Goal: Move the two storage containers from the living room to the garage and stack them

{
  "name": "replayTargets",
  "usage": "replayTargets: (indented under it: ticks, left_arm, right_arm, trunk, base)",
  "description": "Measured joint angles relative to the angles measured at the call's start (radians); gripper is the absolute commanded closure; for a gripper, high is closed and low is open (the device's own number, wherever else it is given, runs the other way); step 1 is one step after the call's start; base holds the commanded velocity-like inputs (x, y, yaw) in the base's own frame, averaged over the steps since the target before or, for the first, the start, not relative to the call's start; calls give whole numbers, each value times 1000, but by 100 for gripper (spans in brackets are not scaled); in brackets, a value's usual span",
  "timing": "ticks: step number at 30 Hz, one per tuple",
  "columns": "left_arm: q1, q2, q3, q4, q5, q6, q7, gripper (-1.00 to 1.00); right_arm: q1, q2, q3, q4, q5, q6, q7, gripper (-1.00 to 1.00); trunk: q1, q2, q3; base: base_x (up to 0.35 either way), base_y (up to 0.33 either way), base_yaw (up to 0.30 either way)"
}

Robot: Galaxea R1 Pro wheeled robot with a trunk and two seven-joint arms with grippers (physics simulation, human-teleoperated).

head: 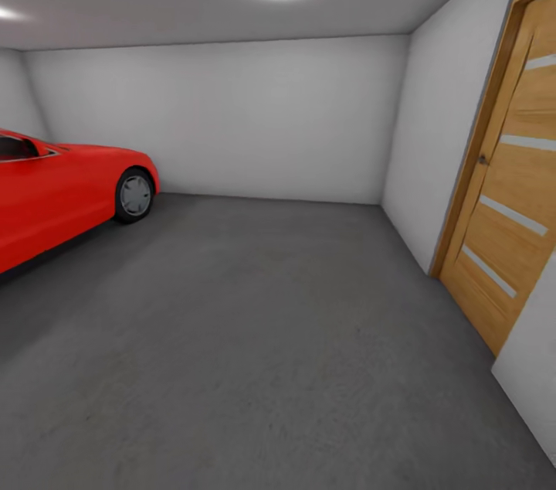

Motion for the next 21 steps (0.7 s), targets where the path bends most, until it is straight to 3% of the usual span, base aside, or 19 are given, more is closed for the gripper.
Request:
replayTargets:
  ticks: [5, 9, 15, 21]
  left_arm:
    - [0, 1, 0, 0, 1, 0, 0, -100]
    - [0, 2, 0, 0, 10, -1, 0, -100]
    - [0, 3, -1, 0, 55, -1, 1, -100]
    - [0, 3, -1, 0, 69, -1, 2, -100]
  right_arm:
    - [0, 0, 0, 0, 0, 0, 0, -100]
    - [0, 0, 0, 0, 0, 0, 0, -100]
    - [0, 0, 0, 0, 0, 0, 0, -100]
    - [0, 0, 0, 0, 0, 0, 0, -100]
  trunk:
    - [0, 0, 0]
    - [1, 0, 0]
    - [1, 0, 0]
    - [1, 0, 0]
  base:
    - [279, 0, -246]
    - [25, 0, -246]
    - [4, 0, -246]
    - [1, 0, -243]
